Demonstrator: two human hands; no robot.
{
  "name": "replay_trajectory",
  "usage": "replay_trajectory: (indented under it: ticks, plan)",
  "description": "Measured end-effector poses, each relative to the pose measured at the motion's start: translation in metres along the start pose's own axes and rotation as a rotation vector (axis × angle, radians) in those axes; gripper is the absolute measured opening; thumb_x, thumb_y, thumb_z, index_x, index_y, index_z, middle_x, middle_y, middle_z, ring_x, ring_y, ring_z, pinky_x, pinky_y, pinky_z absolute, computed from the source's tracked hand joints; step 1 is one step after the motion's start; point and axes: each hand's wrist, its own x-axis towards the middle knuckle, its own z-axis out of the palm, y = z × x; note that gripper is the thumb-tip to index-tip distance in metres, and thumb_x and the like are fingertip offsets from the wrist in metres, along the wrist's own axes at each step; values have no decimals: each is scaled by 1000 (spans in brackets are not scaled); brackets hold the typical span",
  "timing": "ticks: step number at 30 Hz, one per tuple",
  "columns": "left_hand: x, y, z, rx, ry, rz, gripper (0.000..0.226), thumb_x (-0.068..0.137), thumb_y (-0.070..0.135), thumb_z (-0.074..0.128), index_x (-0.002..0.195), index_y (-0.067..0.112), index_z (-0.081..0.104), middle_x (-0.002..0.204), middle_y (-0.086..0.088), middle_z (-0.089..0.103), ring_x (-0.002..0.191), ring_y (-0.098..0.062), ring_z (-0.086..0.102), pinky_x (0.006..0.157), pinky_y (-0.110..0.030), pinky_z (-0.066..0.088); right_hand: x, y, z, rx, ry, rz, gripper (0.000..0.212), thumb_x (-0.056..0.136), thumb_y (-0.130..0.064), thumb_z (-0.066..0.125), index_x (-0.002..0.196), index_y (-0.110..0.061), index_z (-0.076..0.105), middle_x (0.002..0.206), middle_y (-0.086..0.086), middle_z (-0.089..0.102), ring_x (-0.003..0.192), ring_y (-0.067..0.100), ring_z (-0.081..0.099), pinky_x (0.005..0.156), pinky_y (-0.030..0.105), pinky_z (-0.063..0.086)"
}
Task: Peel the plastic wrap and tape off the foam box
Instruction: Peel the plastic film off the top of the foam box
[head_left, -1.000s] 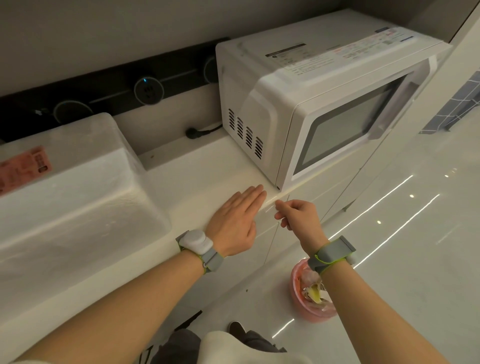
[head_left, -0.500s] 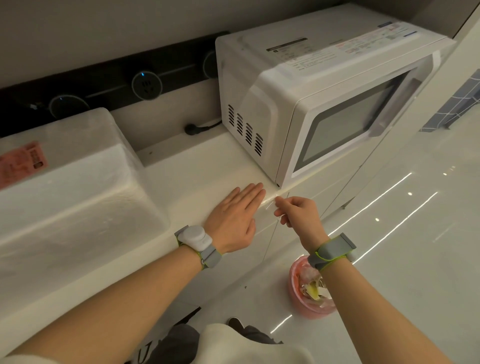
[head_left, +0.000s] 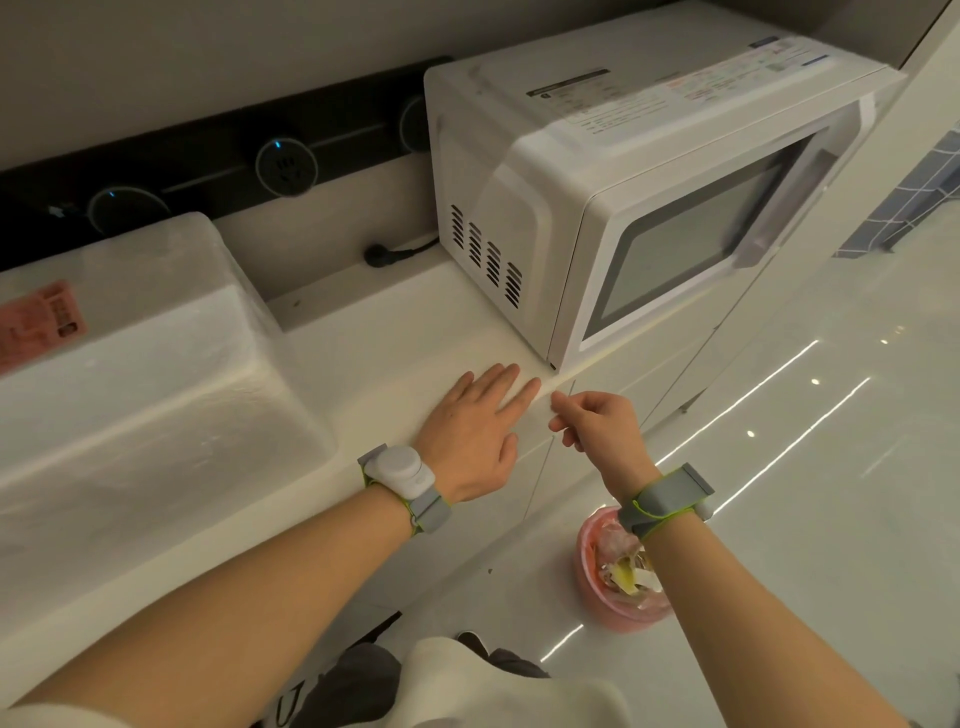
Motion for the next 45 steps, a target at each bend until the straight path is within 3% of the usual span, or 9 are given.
replay_trajectory:
  ticks: [8, 20, 23, 26, 28, 32, 37, 41, 45]
  plan:
    - [-1, 8, 9, 29, -32, -48, 76, 94, 47, 35, 156, 29, -4, 164, -13, -4, 151, -31, -1, 121, -51, 6, 0, 5, 1, -69, 40, -31, 30, 95, -31, 66, 79, -6, 72, 63, -2, 73, 46, 5, 53, 49, 16, 42]
    - [8, 9, 3, -48, -81, -116, 83, 85, 42, 48, 155, 40, 4, 164, -10, 2, 150, -30, 5, 121, -48, 8, -3, 3, 4, -153, 17, -41, 31, 98, -28, 63, 88, 0, 70, 72, 6, 75, 46, 10, 55, 46, 14, 41]
    - [15, 6, -16, -153, -184, -144, 77, 86, 38, 50, 154, 40, 13, 164, -5, 3, 150, -24, 5, 121, -44, 9, -3, -7, -4, -406, -50, -9, 25, 97, -25, 61, 94, 0, 67, 84, 6, 76, 62, 18, 65, 63, 29, 53]
    - [18, 0, -45, -306, -238, -202, 66, 91, 34, 49, 153, 33, 25, 164, -2, 12, 150, -20, 14, 119, -36, 20, -11, -27, -8, -886, -41, -9, 36, 99, -37, 57, 112, -4, 60, 108, 13, 68, 99, 34, 65, 86, 42, 54]
    - [10, -1, -66, -357, -155, -240, 61, 93, 27, 47, 151, 26, 31, 162, -2, 21, 146, -21, 25, 115, -36, 29, -22, -51, 2, -987, 3, -107, 36, 99, -38, 55, 115, -7, 59, 111, 15, 67, 104, 38, 63, 88, 45, 53]
    - [-25, -8, -117, -280, 187, -215, 40, 87, 16, 47, 126, 19, 56, 145, 0, 42, 128, -24, 46, 96, -40, 46, -45, -113, 46, -758, -64, -419, 11, 93, -18, 56, 89, -10, 62, 87, 14, 71, 90, 40, 64, 78, 43, 53]
    - [-83, -45, -181, -307, 510, -185, 30, 78, 9, 44, 100, 21, 61, 129, 6, 49, 109, -18, 55, 84, -34, 50, -70, -173, 103, -621, -192, -653, 9, 91, -9, 55, 89, -7, 63, 79, 11, 70, 79, 33, 64, 73, 41, 50]
    - [-140, -107, -212, -286, 644, -379, 36, 72, -1, 48, 97, 15, 69, 117, -4, 59, 108, -19, 59, 97, -24, 43, -84, -210, 151, -498, -271, -806, 14, 87, -5, 60, 93, -12, 71, 82, 1, 72, 73, 21, 66, 75, 30, 51]
    - [-194, -157, -216, -277, 613, -669, 38, 80, -7, 45, 101, 15, 69, 110, -2, 60, 101, -21, 60, 94, -32, 47, -93, -237, 198, -460, -388, -941, 17, 88, -6, 60, 95, -16, 70, 78, -11, 65, 66, 6, 59, 62, 4, 40]
